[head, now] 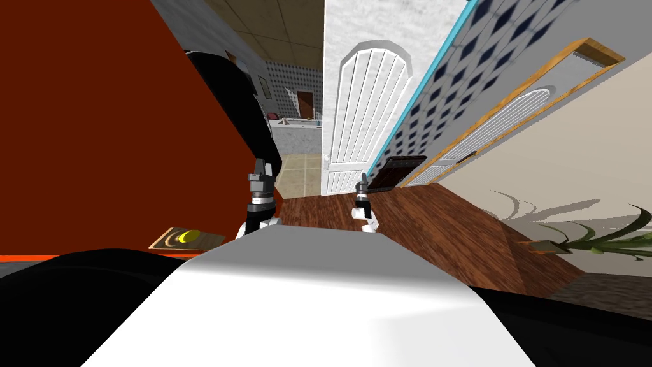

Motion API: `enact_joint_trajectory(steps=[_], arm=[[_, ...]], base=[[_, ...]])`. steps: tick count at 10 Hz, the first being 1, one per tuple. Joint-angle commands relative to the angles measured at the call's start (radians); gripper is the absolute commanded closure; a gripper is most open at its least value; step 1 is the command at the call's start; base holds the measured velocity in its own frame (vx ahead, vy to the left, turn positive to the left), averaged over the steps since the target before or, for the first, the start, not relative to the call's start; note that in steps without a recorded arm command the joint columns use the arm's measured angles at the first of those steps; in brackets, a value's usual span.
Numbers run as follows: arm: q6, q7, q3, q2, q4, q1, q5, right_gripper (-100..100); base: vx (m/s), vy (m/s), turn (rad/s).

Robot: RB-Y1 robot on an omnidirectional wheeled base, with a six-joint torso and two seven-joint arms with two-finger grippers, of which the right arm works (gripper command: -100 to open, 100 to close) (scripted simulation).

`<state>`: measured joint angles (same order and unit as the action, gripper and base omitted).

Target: Pull the door open

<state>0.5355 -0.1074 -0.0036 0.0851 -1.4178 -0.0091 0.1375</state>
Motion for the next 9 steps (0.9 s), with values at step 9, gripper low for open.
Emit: enact_joint_trajectory(steps=[9], arm=[[-0.011, 0.014, 0.002, -0.005, 0.254, -0.156, 0.006, -100]], base=[[0.068, 0.019, 0.048]])
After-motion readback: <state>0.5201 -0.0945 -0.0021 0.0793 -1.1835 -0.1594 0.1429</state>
